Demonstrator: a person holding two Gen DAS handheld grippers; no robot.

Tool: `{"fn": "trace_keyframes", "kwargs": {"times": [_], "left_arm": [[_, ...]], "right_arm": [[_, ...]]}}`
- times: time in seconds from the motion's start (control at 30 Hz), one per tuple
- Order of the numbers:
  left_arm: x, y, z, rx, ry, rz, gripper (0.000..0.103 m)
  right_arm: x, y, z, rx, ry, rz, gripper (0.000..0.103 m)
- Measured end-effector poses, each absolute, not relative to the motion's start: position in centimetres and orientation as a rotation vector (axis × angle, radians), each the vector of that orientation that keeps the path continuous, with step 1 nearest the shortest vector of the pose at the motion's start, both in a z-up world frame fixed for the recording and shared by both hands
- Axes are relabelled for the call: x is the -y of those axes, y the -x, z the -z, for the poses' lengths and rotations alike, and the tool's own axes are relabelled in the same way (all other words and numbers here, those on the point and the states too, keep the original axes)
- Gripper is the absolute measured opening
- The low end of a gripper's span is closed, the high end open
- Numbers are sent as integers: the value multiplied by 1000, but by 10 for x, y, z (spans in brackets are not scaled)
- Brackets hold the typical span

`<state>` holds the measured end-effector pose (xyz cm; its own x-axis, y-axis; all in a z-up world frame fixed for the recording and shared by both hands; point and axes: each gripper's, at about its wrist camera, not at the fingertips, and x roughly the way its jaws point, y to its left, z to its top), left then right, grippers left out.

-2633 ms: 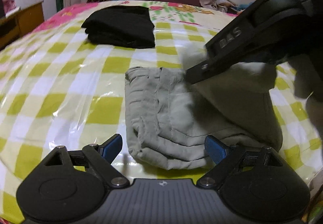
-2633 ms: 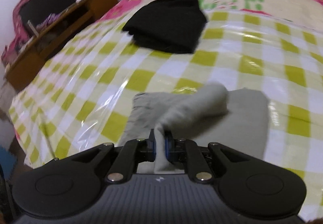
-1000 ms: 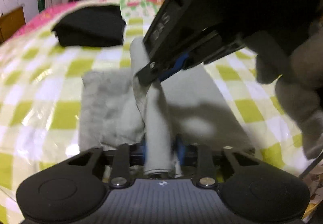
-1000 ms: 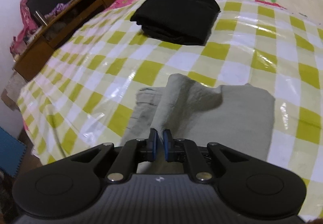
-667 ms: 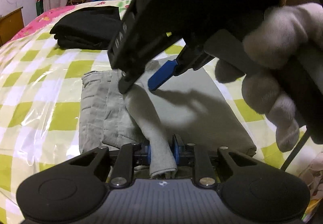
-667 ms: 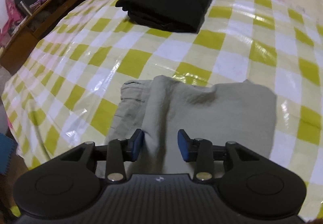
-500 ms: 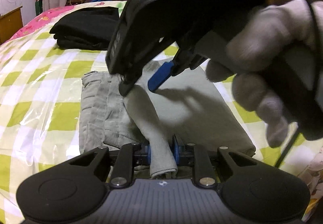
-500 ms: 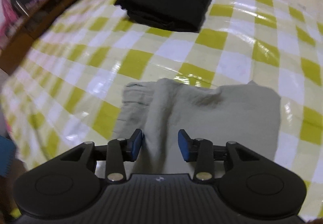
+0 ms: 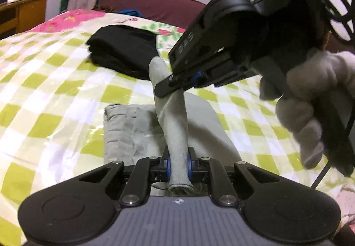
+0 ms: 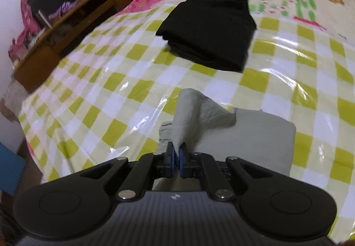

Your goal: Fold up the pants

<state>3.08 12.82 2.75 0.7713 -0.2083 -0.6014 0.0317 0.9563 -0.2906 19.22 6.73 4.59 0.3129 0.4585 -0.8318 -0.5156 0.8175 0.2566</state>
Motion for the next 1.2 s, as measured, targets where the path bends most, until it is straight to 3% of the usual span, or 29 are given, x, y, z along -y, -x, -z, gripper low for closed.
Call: {"fn": "trace_keyframes", "kwargs": {"times": [0.3, 0.77, 0.87, 1.07, 1.2], "left_arm": [[-178, -30, 2, -749, 388, 35, 28], [-254, -1, 9, -642, 622, 16, 28], [-260, 7, 16, -659, 635, -38, 28], [-256, 20, 22, -672, 625, -57, 29], [-257, 34, 15, -667, 575, -87, 32]], "right_arm": [[-124, -189, -7, -1123, 122, -694, 5], [-181, -199, -7, -1176, 112, -733, 5], [-201, -197, 1, -1173, 118, -725, 11], [-238, -189, 16, -1170, 126, -814, 12], [-228, -189, 6, -1110, 114, -826, 18]]}}
